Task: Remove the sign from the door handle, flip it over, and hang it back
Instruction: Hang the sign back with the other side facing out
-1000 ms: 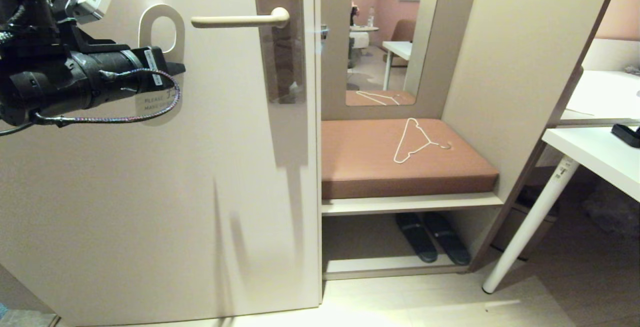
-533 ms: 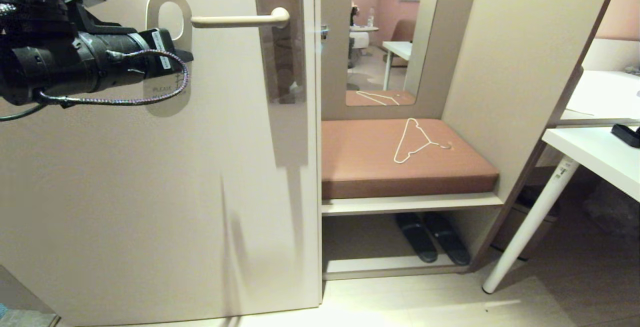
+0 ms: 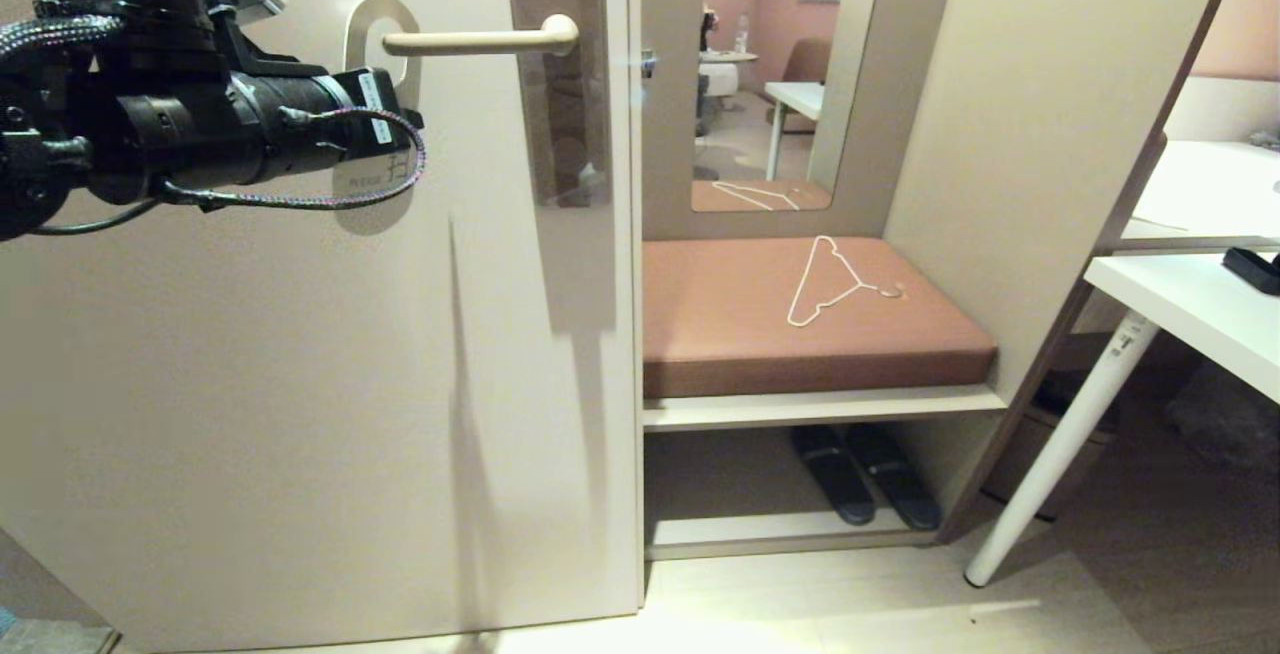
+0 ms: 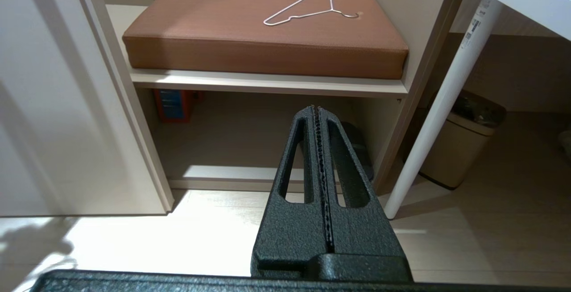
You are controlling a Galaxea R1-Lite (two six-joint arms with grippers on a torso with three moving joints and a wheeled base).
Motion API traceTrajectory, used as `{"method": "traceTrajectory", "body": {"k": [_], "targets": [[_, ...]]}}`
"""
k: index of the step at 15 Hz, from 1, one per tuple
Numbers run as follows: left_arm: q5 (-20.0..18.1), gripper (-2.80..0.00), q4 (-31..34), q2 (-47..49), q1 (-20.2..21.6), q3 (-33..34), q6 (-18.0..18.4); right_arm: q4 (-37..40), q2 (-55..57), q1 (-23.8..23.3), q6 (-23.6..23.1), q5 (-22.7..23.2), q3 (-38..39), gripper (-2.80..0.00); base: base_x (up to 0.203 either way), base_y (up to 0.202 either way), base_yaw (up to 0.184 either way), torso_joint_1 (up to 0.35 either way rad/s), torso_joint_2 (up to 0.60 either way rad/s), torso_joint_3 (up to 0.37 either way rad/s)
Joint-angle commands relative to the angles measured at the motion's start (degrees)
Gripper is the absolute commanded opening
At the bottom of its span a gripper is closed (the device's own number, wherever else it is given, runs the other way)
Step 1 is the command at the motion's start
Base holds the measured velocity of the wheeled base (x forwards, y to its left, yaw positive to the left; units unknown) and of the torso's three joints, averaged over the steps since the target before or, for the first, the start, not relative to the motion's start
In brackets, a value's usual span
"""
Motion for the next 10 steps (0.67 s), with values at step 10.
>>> {"method": "traceTrajectory", "body": {"k": [10], "targets": [[3.8,-2.80,-0.1,1.3,-7.5,-1.8,-0.1,0.0,0.1,0.0,-0.1,0.0,0.0,-2.80,0.000,0.000,0.000,0.000,0.00,0.000]]}}
